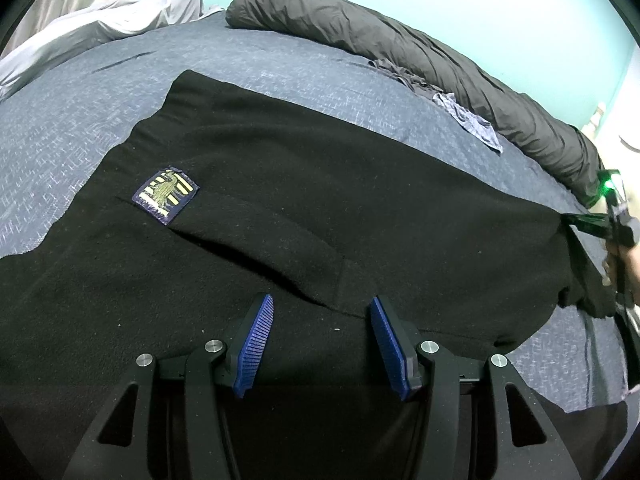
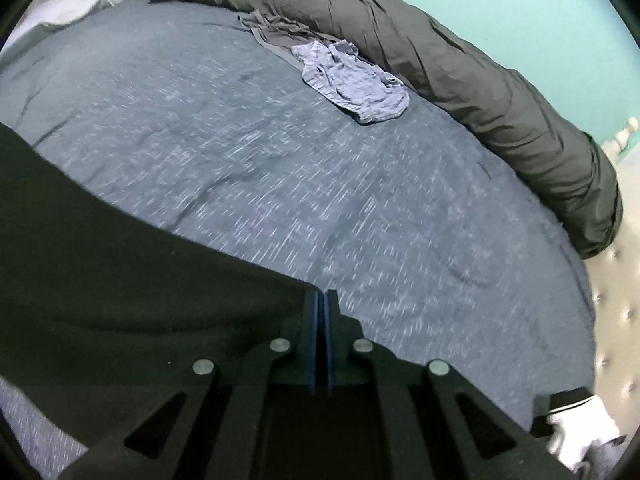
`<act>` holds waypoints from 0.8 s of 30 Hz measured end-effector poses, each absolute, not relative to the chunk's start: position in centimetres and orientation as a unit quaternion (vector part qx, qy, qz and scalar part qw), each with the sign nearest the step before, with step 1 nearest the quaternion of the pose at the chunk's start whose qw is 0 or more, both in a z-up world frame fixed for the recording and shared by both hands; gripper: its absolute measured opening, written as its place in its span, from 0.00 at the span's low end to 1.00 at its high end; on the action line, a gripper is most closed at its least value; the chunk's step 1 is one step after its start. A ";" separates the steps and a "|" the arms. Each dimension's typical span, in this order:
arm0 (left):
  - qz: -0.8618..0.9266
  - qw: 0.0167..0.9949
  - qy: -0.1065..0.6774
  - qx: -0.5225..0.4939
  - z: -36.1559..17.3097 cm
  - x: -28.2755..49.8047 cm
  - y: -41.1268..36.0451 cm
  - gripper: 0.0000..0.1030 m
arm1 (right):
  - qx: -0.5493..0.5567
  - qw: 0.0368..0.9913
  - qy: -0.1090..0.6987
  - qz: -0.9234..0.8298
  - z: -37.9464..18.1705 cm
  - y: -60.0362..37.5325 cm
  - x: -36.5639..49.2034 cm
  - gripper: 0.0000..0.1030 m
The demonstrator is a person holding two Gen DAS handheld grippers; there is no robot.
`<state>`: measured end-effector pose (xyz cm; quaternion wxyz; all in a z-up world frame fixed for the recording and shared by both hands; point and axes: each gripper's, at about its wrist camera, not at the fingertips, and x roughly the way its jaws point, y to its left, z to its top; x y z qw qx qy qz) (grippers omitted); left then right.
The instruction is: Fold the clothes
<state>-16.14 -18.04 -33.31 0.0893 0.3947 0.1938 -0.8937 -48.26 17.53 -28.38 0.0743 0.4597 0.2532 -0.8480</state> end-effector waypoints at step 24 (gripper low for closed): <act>-0.896 0.087 0.188 0.392 -32.7 -15.9 -17.6 0.54 | 0.483 0.125 -0.158 -0.852 -29.6 25.3 -32.1 0.45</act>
